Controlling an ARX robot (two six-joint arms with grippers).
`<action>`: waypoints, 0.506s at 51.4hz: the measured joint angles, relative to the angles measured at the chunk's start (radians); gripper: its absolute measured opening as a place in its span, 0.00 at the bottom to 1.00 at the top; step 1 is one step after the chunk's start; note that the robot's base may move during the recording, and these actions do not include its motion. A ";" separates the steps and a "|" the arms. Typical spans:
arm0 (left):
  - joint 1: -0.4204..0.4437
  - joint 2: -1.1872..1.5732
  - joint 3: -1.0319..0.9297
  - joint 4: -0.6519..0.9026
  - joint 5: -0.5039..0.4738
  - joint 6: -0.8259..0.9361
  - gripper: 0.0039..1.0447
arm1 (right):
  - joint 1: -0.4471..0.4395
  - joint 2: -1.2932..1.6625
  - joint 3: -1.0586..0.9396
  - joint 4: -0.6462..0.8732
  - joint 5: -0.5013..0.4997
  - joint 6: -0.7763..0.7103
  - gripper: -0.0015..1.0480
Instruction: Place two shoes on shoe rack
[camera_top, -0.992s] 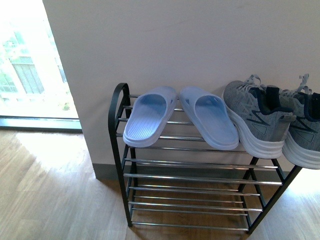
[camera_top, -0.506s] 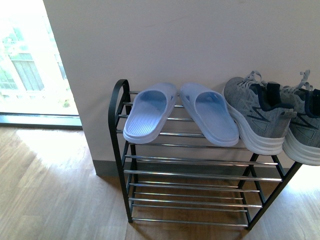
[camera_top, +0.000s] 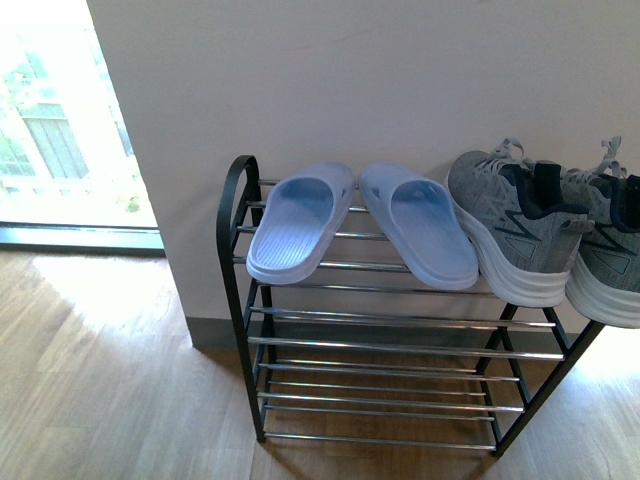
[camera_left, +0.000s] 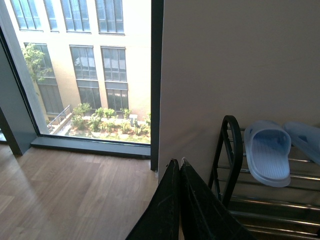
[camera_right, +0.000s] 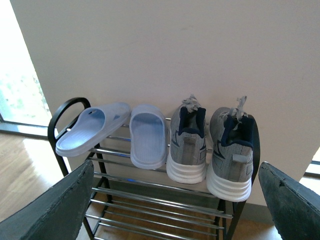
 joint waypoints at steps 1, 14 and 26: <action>0.000 -0.004 0.000 -0.005 0.000 0.000 0.01 | 0.000 0.000 0.000 0.000 0.000 0.000 0.91; -0.001 -0.172 0.000 -0.191 0.000 0.000 0.01 | 0.000 0.000 0.000 0.000 0.000 0.000 0.91; -0.001 -0.174 0.000 -0.192 0.000 0.000 0.18 | 0.000 0.000 0.000 0.000 0.000 0.000 0.91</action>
